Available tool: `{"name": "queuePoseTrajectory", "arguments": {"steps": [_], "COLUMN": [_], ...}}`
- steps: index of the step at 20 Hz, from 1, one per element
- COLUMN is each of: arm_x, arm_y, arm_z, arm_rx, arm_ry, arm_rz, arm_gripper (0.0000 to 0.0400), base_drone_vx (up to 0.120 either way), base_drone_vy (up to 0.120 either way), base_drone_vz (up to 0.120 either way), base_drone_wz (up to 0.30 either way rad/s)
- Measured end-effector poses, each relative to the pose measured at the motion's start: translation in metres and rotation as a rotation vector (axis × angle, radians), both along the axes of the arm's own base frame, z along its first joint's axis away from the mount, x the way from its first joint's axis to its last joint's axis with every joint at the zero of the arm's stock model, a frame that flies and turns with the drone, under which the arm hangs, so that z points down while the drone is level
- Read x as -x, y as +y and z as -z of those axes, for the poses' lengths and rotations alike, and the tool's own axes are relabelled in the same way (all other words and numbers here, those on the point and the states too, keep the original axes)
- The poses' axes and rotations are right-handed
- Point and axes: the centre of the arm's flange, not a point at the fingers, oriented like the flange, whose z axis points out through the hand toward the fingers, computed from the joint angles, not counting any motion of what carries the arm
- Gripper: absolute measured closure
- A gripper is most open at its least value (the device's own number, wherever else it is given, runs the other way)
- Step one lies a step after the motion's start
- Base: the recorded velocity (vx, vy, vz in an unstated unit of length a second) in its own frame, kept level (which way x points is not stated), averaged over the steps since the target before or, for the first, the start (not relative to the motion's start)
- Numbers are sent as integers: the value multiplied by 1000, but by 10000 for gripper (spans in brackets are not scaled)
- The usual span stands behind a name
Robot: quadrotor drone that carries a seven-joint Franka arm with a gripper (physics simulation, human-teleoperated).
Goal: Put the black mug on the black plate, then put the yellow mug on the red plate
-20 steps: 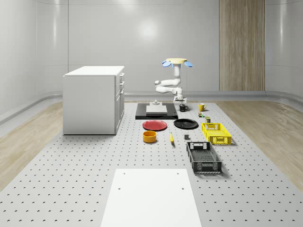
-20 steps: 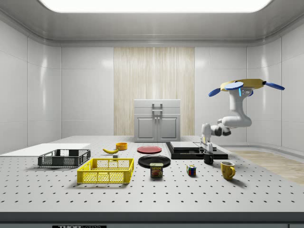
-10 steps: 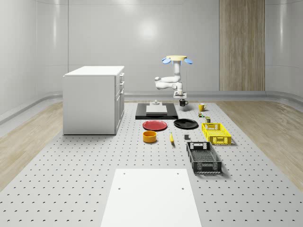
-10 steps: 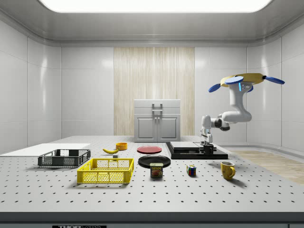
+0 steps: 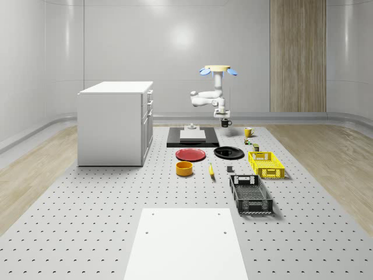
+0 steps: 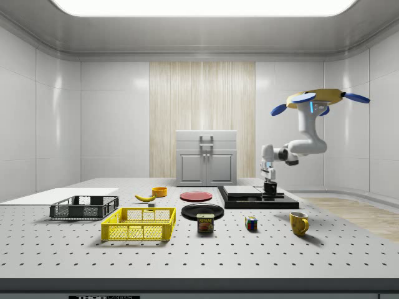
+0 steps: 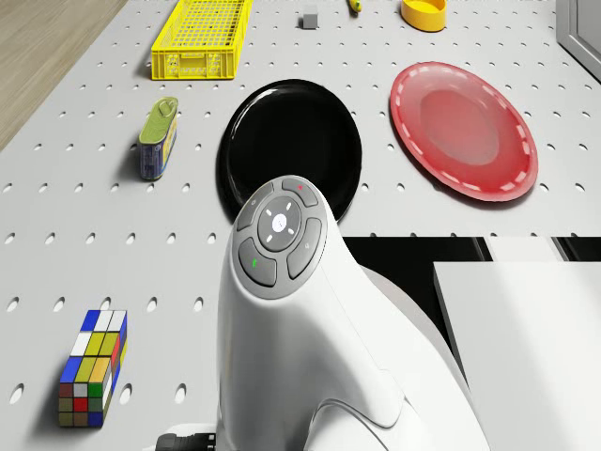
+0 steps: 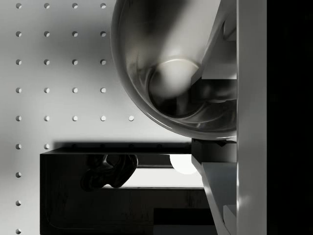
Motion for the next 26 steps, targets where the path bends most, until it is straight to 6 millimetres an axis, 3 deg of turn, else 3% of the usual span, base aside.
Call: {"name": "queuePoseTrajectory", "arguments": {"steps": [26], "arm_x": [0], "arm_y": [0], "arm_z": [0], "arm_rx": [0], "arm_ry": [0], "arm_rz": [0], "arm_gripper": [300], "base_drone_vx": [120], "base_drone_vy": [0], "base_drone_vz": [0], "base_drone_wz": [0]}}
